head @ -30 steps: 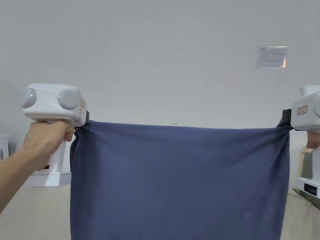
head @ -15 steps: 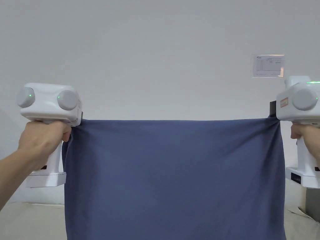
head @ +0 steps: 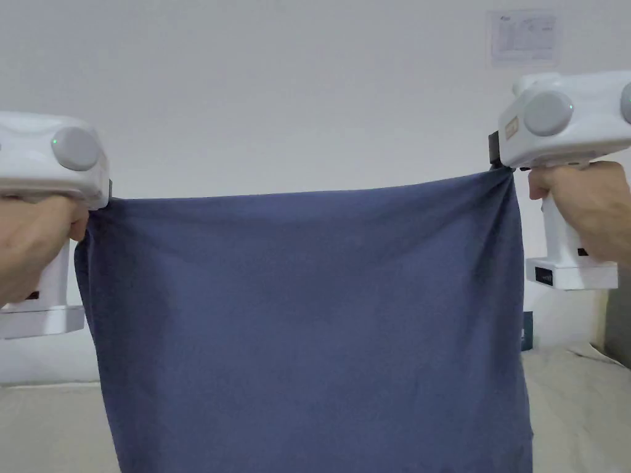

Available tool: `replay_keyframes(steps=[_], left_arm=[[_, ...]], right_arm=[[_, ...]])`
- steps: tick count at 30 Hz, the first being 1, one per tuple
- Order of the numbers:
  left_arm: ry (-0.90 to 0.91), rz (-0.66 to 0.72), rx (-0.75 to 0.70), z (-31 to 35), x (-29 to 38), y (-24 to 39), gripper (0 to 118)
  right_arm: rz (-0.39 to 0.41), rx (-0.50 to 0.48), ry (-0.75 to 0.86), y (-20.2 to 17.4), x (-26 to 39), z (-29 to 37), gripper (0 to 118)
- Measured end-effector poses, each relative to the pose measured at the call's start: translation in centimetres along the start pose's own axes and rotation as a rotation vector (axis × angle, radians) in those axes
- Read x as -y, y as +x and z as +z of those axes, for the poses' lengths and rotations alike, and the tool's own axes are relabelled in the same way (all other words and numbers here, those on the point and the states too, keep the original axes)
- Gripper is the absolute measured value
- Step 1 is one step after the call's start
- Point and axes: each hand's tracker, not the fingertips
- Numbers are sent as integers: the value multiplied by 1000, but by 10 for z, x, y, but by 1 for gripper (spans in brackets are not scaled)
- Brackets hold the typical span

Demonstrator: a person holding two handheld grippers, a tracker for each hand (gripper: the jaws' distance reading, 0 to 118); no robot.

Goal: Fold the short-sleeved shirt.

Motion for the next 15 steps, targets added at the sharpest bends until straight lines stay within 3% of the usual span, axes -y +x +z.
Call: replay_keyframes(steps=[3,15], left_arm=[[6,-14,-22,-22,12,2,0],[-159,-20,38,-66,130,3,0]], right_arm=[[45,6,0,-11,14,-19,4],[26,-33,-187,-23,133,-47,4]])
